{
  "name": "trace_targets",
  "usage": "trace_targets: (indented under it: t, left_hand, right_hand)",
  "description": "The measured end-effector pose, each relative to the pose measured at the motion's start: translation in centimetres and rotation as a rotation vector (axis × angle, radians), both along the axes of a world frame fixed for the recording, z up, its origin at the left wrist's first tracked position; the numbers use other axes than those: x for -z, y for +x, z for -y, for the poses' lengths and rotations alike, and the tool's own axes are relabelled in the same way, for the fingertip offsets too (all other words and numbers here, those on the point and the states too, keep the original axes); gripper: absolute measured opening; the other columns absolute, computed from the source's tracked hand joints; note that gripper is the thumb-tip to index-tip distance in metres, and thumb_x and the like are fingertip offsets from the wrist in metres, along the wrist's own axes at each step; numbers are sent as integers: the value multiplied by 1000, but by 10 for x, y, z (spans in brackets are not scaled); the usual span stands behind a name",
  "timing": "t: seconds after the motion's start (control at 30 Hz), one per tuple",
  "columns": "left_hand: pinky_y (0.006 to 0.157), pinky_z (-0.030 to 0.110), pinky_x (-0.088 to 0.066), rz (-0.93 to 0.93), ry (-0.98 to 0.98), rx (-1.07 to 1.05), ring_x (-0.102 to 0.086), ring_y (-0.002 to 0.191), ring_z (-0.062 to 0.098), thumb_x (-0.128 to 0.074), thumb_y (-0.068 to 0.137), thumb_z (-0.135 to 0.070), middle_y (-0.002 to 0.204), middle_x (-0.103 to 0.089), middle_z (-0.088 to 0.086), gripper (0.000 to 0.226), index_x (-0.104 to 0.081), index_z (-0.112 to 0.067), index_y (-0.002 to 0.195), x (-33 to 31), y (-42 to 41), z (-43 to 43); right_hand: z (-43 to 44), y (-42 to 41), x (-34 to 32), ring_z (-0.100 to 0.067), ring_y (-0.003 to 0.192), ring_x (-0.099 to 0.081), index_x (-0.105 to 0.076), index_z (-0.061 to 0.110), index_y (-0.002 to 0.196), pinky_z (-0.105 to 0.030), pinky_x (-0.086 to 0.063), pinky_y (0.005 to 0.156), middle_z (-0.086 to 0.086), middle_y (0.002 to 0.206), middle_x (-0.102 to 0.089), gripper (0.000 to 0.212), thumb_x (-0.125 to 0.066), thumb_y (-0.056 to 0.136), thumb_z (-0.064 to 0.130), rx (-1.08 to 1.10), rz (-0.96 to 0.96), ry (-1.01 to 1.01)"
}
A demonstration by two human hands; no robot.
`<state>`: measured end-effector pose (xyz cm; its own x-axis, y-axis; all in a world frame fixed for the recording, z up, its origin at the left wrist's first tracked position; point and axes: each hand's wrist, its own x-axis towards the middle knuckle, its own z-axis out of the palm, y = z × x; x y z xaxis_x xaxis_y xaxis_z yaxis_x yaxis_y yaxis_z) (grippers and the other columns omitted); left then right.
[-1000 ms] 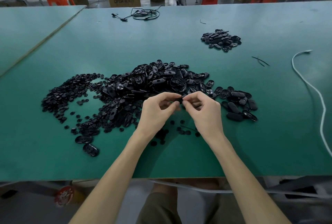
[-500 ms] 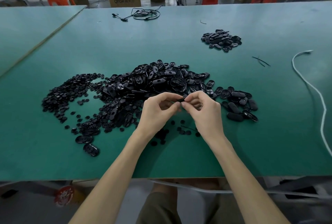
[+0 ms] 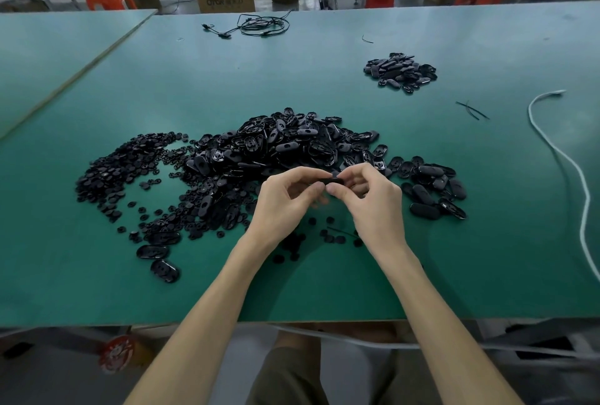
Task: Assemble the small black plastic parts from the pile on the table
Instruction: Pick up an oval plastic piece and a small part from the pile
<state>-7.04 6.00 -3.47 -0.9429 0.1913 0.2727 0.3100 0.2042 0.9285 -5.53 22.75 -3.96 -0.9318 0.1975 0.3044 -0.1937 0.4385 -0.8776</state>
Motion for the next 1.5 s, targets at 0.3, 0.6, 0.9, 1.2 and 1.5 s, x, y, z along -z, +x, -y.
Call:
trace_targets:
  t: [0.3, 0.6, 0.9, 1.2, 1.5]
  left_hand:
    - [79, 29, -60, -11, -14, 21, -76, 85, 21, -68, 98, 1, 99, -80, 6, 20, -76, -4, 115, 2, -2, 0]
    - [78, 29, -60, -4, -1, 7, -75, 81, 20, -69, 96, 3, 97, -79, 9, 18, -75, -1, 113, 1, -2, 0]
    - [76, 25, -59, 21, 24, -30, -76, 75, 16, -72, 94, 1, 86, -79, 5, 17, -76, -3, 110, 2, -3, 1]
    - [77, 26, -60, 34, 53, -16, -77, 79, 19, -74, 94, -1, 88, -80, 4, 16, -77, -4, 110, 3, -4, 2]
    - [83, 36, -63, 30, 27, -8, -77, 82, 21, -74, 93, -1, 91, -79, 3, 15, -76, -9, 105, 3, -3, 2]
  right_hand:
    - [1, 4, -5, -11, 71, -70, -69, 23, 89, -27, -59, 72, 12, 78, -75, 19, -87, 83, 21, -94, 40, -93]
    - [0, 3, -5, -6, 70, -69, -73, 15, 91, -17, -52, 65, 11, 78, -73, 11, -82, 88, 12, -130, 23, -94]
    - [1, 4, -5, -13, 76, -68, -73, 18, 95, -25, -57, 71, 4, 86, -72, 10, -74, 94, 8, -132, 0, -66]
    - [0, 5, -7, -16, 78, -72, -74, 19, 97, -40, -63, 74, 7, 82, -75, 11, -76, 92, 9, -133, 10, -123]
    - [2, 5, -6, -12, 76, -71, -74, 21, 94, -32, -61, 73, 11, 83, -75, 14, -77, 92, 8, -154, 8, -140]
